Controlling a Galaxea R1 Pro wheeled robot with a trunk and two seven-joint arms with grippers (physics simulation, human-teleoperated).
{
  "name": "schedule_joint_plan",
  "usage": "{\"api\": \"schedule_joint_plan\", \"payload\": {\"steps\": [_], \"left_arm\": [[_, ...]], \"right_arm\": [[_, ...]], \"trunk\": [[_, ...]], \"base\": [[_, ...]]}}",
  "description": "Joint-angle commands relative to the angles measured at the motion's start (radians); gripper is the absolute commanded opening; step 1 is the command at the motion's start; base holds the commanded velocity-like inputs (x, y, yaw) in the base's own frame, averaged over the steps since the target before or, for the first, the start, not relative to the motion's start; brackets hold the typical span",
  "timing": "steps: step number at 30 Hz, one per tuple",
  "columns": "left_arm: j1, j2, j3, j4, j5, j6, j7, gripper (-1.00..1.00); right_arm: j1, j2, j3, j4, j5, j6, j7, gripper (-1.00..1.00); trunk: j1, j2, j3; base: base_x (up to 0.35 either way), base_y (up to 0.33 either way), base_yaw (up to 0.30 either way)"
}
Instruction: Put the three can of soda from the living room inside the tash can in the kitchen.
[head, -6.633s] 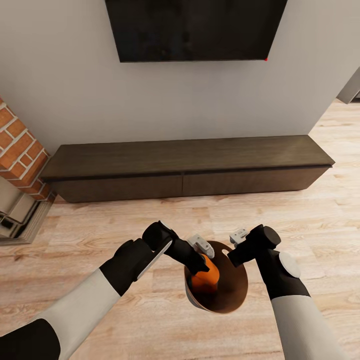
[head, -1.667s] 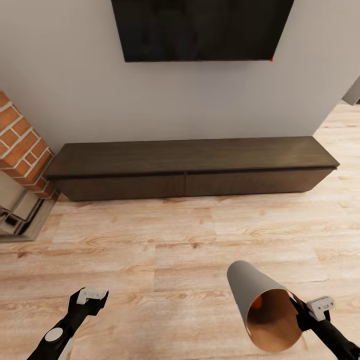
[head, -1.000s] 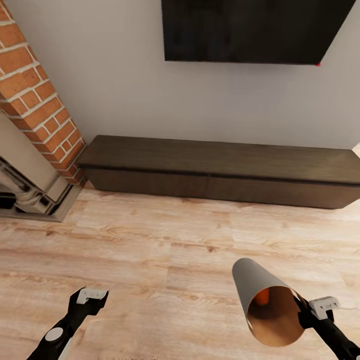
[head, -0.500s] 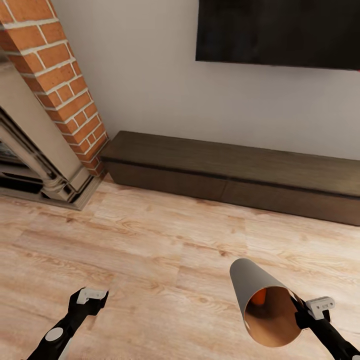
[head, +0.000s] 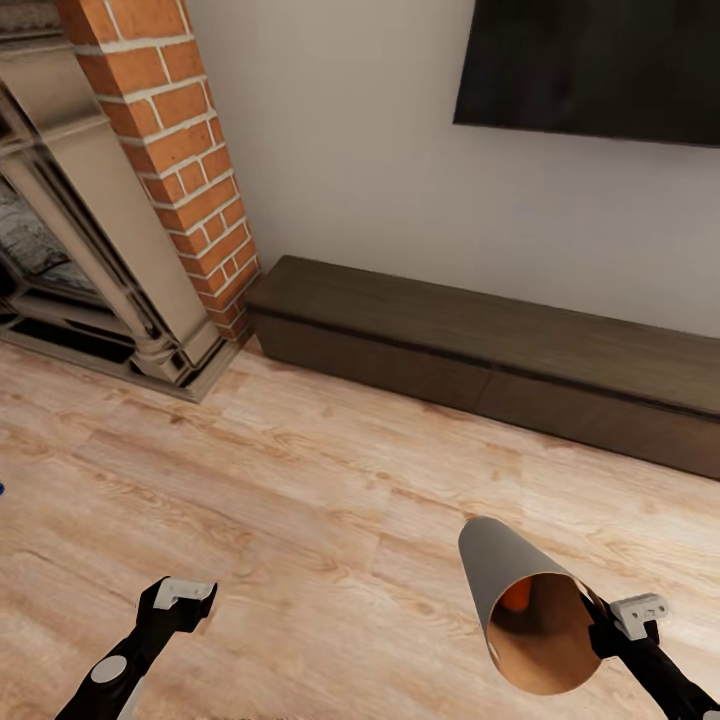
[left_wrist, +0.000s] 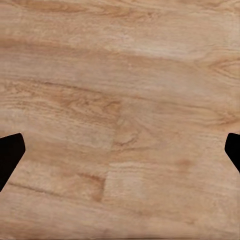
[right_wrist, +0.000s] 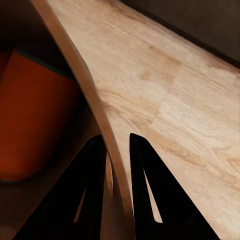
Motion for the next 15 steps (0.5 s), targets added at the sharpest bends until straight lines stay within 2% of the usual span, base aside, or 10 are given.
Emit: {"api": "schedule_joint_plan", "payload": {"steps": [1, 15], "left_arm": [[0.000, 0.000, 0.000, 0.000, 0.000, 0.000, 0.000, 1.00], [0.000, 0.000, 0.000, 0.005, -0.003, -0.001, 0.000, 1.00]], "right_arm": [[0.000, 0.000, -0.001, -0.001, -0.010, 0.001, 0.011, -1.00], [0.000, 0.007, -0.001, -0.002, -0.007, 0.001, 0.011, -1.00]], "trunk": [[0.000, 0.000, 0.000], [0.000, 0.000, 0.000]], "base": [[0.000, 0.000, 0.253], [0.000, 0.000, 0.254]]}}
